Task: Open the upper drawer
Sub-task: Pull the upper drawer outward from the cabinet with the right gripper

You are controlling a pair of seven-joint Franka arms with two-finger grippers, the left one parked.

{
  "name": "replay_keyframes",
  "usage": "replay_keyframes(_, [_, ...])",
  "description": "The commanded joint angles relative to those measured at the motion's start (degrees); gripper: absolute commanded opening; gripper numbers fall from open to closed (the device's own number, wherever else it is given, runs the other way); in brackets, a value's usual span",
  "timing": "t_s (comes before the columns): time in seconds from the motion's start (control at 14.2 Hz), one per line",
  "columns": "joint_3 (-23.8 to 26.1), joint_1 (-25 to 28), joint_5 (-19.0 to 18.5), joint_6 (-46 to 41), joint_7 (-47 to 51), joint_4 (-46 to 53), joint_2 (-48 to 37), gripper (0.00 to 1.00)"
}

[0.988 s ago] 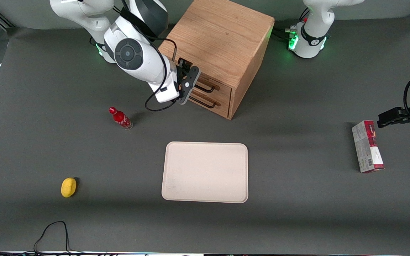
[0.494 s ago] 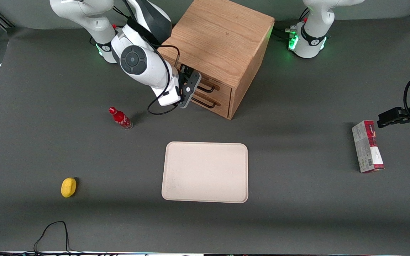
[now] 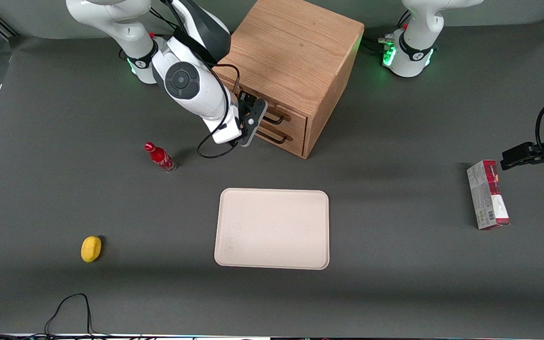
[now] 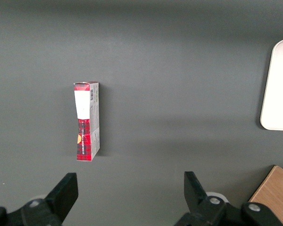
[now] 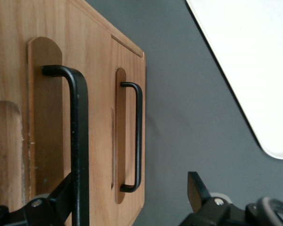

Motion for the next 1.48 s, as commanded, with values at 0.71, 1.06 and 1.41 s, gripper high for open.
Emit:
replay_keyframes(0.71, [-14.71,-0.75,-1.39,-0.25,-15.39,20.76,13.96,1.0])
replay_keyframes(1.06, [-14.62,-0.75,-1.39,-3.56,-14.6,22.69,13.62,1.0])
replay_keyframes(1.41, [-19.17,-0.92,-3.77,-7.8,-13.55,26.56,6.86,1.0])
